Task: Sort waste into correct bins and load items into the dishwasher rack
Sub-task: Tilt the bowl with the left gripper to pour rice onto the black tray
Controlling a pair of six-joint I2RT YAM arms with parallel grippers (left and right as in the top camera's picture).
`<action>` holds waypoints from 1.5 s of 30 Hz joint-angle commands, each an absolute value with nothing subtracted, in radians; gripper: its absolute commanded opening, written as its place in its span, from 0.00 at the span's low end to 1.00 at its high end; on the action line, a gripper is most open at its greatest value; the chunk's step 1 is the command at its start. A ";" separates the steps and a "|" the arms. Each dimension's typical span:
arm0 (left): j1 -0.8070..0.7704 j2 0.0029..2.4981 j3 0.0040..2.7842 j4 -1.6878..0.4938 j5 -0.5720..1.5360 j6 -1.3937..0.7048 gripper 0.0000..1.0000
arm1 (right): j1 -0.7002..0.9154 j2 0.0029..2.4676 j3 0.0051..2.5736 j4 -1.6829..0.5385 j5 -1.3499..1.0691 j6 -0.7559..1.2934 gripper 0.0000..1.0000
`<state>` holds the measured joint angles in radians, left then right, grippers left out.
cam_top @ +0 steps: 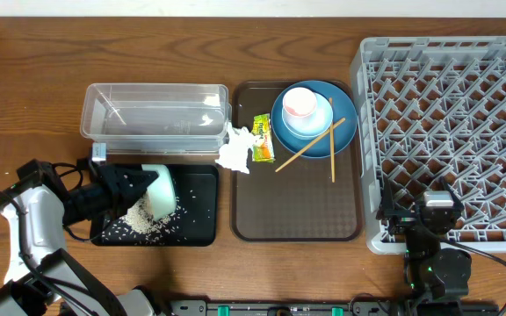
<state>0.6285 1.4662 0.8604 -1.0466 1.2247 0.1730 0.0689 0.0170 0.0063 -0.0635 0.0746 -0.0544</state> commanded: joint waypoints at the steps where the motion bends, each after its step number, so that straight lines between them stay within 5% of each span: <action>1: 0.634 1.470 0.858 -1.082 1.249 0.245 0.06 | 0.079 0.015 0.006 -0.068 0.071 -0.038 0.99; 45: 0.616 1.470 0.833 -1.161 1.571 0.321 0.06 | 0.079 0.015 0.006 -0.068 0.071 -0.038 0.99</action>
<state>0.6186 1.4662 0.8417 -1.1484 1.5394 0.2928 0.0689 0.0170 0.0063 -0.0635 0.0746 -0.0544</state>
